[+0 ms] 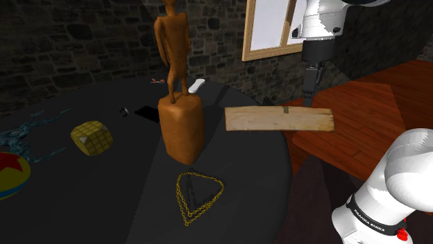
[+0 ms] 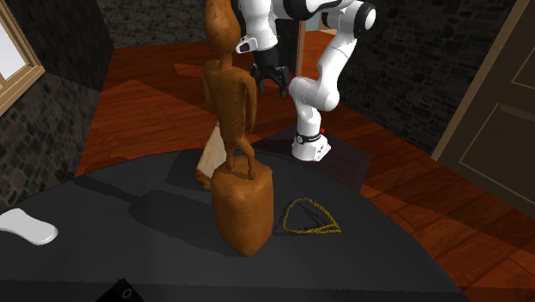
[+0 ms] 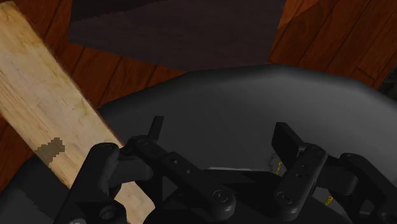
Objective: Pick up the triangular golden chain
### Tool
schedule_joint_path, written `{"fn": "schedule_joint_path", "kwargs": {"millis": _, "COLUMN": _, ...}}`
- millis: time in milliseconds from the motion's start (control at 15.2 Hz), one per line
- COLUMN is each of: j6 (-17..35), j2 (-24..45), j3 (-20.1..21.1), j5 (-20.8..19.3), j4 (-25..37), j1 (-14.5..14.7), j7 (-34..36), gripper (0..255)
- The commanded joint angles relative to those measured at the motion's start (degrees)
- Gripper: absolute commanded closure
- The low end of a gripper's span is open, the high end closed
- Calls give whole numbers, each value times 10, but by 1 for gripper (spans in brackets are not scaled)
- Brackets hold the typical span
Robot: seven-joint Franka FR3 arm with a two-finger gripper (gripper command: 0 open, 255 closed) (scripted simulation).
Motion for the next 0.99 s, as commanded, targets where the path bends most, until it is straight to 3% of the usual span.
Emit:
{"fn": "schedule_joint_path", "kwargs": {"millis": 0, "j6": 0, "j2": 0, "j3": 0, "j5": 0, "j4": 0, "j1": 0, "j7": 0, "gripper": 0}}
{"fn": "schedule_joint_path", "kwargs": {"millis": 462, "j6": 98, "j2": -5, "j3": 86, "j5": 82, "j4": -65, "j1": 20, "j7": 113, "gripper": 0}}
{"fn": "schedule_joint_path", "kwargs": {"millis": 924, "j6": 215, "j2": 42, "j3": 181, "j5": 153, "j4": -89, "j1": 38, "j7": 220, "gripper": 0}}
